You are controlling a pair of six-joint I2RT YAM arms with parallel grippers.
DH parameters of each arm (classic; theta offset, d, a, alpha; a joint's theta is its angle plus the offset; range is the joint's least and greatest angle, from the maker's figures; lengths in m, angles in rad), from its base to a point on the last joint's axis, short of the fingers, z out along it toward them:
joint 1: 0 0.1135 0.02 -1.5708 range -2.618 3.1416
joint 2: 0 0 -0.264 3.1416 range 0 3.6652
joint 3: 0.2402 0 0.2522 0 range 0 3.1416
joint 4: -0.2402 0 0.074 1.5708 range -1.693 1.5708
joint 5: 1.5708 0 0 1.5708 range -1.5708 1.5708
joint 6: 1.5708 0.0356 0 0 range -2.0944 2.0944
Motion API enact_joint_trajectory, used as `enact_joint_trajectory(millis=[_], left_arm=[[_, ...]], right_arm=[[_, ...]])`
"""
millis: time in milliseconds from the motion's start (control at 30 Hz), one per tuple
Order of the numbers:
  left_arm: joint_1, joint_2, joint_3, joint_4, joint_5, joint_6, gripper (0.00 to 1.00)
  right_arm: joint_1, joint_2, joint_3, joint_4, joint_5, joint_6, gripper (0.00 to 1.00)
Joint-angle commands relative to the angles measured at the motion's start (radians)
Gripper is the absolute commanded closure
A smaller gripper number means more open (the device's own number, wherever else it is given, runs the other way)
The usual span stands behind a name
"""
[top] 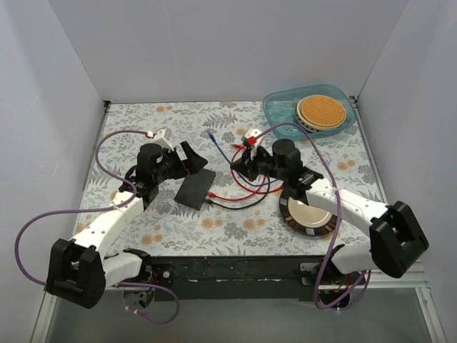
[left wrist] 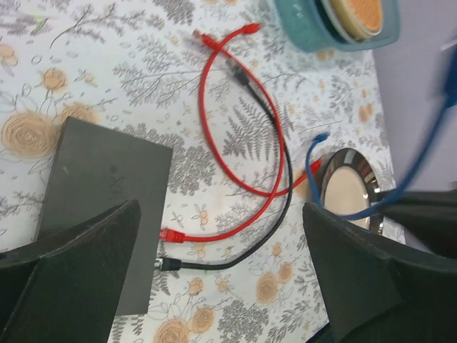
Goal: Insert the plug into the switch port
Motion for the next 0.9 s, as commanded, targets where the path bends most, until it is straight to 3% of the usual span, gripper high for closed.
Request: enact_joint_trajectory(millis=[0, 467, 700, 867], left_arm=[[-0.002, -0.050, -0.028, 0.117, 0.042, -0.044, 0.02], [0.000, 0.027, -0.023, 0.249, 0.162, -0.123, 0.03], [0.000, 0.001, -0.031, 0.281, 0.177, -0.132, 0.14], [0.000, -0.006, -0.036, 0.305, 0.203, -0.138, 0.37]], right_arm=[[-0.001, 0.038, -0.030, -0.019, -0.250, -0.038, 0.99], [0.001, 0.055, -0.101, 0.043, -0.301, 0.033, 0.99], [0.001, 0.047, -0.104, 0.017, -0.290, 0.020, 0.99], [0.001, 0.049, -0.106, 0.009, -0.296, 0.016, 0.99]])
